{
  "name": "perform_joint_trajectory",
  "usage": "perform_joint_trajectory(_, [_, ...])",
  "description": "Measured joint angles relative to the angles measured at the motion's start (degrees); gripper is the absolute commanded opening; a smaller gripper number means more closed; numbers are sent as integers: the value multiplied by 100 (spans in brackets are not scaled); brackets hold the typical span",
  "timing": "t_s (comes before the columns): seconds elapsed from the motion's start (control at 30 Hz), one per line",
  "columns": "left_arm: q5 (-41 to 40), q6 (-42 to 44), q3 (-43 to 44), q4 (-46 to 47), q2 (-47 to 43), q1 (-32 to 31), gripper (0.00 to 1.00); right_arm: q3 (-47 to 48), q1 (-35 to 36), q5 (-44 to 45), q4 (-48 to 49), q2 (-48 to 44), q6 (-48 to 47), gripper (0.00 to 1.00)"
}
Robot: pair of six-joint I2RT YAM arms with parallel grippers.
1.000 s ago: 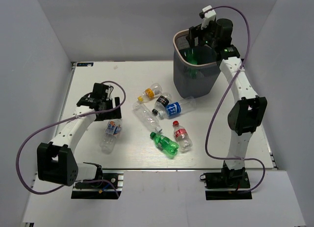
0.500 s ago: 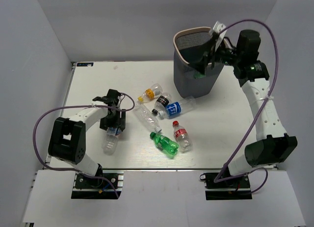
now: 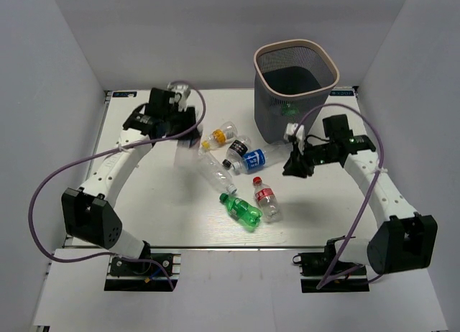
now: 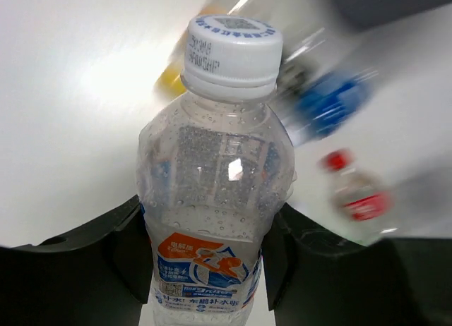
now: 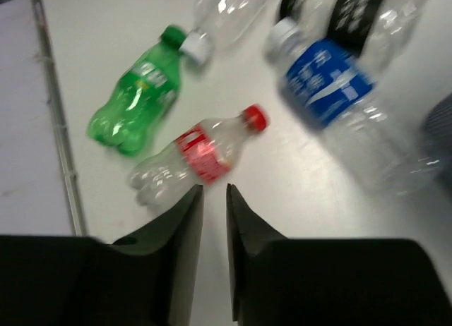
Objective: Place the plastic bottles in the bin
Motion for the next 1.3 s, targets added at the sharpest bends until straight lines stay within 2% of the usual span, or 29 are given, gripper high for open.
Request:
perform_joint_trajectory(0.1, [894, -26, 896, 708, 103, -127, 17, -664, 179, 203, -85, -345, -114, 59])
perform_joint_trajectory(0.2, [1744, -254, 1687, 1681, 409, -232, 17, -918, 345, 518, -90, -313, -42, 66])
perform_joint_trajectory(0.33, [2706, -990, 2955, 3272, 1357, -363, 17, -929, 498, 977, 2, -42, 223, 66])
perform_joint_trajectory(0.47, [3263, -2297, 3818, 5191, 2411, -424, 17, -1054, 623, 1357, 190, 173, 503, 65])
perform_joint_trajectory(0.57, [3283, -3154, 4474, 6258, 3215, -492, 17, -1185, 702, 1521, 323, 175, 662, 61])
perform_joint_trajectory(0.73, [2949, -4317, 5335, 7434, 4411, -638, 17, -1222, 804, 1707, 492, 175, 811, 57])
perform_joint_trajectory(0.83, [2643, -4710, 5598, 7731, 4924, -800, 33, -1287, 841, 1794, 632, 175, 859, 57])
perform_joint_trajectory(0.87, [2542, -4798, 5598, 7772, 5025, -861, 40, -1316, 848, 1823, 656, 175, 883, 57])
perform_joint_trajectory(0.9, [2444, -4874, 5587, 7809, 5106, -929, 52, -1351, 857, 1847, 691, 175, 914, 57])
perform_joint_trajectory(0.93, [2361, -4931, 5567, 7831, 5163, -992, 70, -1379, 866, 1867, 732, 175, 955, 60])
perform_joint_trajectory(0.97, [2267, -4990, 5554, 7842, 5193, -1036, 100, -1401, 870, 1884, 761, 177, 994, 68])
perform_joint_trajectory(1.07, [2061, -4946, 5370, 7809, 5160, -1178, 100, -1408, 879, 1923, 868, 177, 1163, 76])
perform_joint_trajectory(1.2, [1891, -4555, 5278, 7436, 5003, -1270, 100, -1408, 883, 1888, 992, 212, 1432, 76])
perform_joint_trajectory(1.3, [1703, -3923, 5088, 6754, 4544, -1239, 100, -1403, 927, 1823, 1121, 356, 1770, 76])
